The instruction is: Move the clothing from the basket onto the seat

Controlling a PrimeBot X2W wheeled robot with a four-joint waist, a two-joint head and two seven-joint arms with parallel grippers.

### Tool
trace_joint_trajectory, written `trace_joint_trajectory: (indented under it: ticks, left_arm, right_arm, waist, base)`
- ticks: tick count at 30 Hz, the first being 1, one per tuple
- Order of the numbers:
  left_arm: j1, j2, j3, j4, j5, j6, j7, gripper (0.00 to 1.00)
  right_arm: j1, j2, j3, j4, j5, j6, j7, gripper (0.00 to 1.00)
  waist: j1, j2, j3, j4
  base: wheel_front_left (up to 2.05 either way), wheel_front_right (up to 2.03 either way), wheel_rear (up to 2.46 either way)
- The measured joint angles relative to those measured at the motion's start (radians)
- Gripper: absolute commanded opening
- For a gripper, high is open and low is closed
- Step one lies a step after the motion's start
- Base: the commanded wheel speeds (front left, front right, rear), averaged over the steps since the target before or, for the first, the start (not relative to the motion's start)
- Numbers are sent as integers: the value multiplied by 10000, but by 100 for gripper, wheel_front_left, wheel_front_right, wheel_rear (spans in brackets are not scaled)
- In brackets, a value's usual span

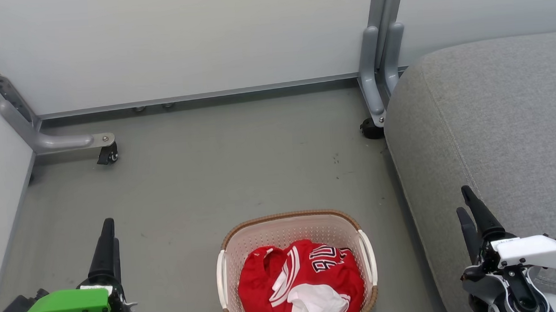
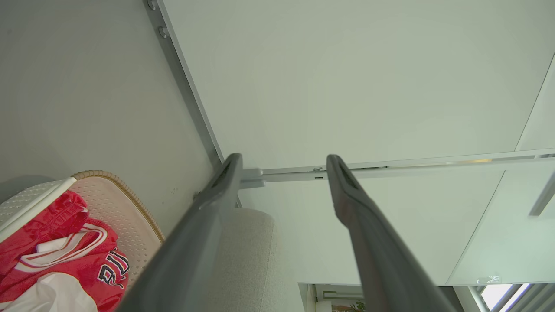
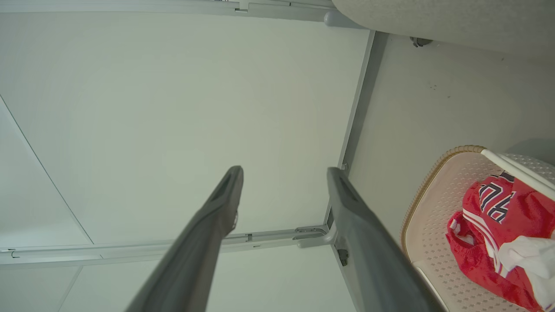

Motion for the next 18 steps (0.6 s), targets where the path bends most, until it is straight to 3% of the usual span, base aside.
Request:
trace_joint_trajectory:
  ticks: [18]
  left_arm:
    - [186,-2,-637,-763,3503,556,-779,100]
  right_arm:
    - [125,6,305,-596,-4182,0,-805,100]
  waist:
    - [0,0,151,8]
  base:
    - [0,0,0]
